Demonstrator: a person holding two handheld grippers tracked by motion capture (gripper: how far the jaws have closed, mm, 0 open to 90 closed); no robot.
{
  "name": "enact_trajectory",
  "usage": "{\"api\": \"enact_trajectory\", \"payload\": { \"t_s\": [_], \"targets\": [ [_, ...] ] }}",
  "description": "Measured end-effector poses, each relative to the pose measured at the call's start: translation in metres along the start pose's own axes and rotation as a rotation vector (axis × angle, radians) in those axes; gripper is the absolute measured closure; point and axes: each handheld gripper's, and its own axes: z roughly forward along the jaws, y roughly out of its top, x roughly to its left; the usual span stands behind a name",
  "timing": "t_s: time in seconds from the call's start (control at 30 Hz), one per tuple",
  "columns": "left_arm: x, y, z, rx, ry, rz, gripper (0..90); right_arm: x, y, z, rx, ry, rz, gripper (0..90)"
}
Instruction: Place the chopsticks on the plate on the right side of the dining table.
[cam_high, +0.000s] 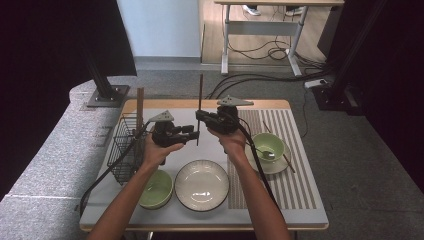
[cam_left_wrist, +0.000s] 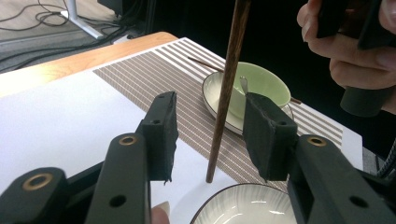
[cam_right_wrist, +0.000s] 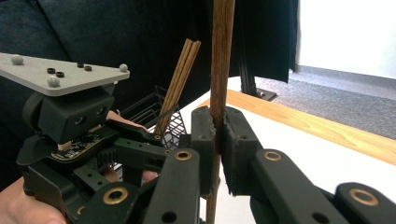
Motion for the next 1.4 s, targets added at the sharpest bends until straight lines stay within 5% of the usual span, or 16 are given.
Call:
{"api": "enact_trajectory", "payload": {
  "t_s": [0.3, 0.53, 0.73, 0.93, 1.13, 1.4],
  "targets": [
    [-0.0013, -0.0005, 0.0006, 0.011, -0.008, 0.013, 64.7, 0.0046, -0.0018, 0.0058, 0.001, 0.018, 0.013, 84.2],
    [-0.0017, -0.0011, 0.0002, 0.045, -0.026, 0.012, 84.7, 0.0009, -0.0046, 0.0044, 0.004, 0.011, 0.011, 83.9],
    [-0.0023, 0.0003, 0.0004, 0.058, -0.033, 0.013, 85.3, -0.0015, -0.0069, 0.0038, -0.005, 0.021, 0.034, 83.9],
    [-0.0030, 0.0014, 0.0034, 0.064, -0.032, 0.018, 74.0, -0.0008, -0.0066, 0.0042, -0.003, 0.019, 0.027, 84.2],
    [-0.0032, 0.0019, 0.0036, 0.082, -0.038, 0.009, 85.0, 0.0004, -0.0069, 0.0050, 0.000, 0.029, 0.025, 84.2],
    [-0.0042, 0.0031, 0.0005, 0.109, -0.034, 0.018, 86.6, -0.0007, -0.0078, 0.0038, 0.009, 0.030, 0.007, 81.8]
  ]
}}
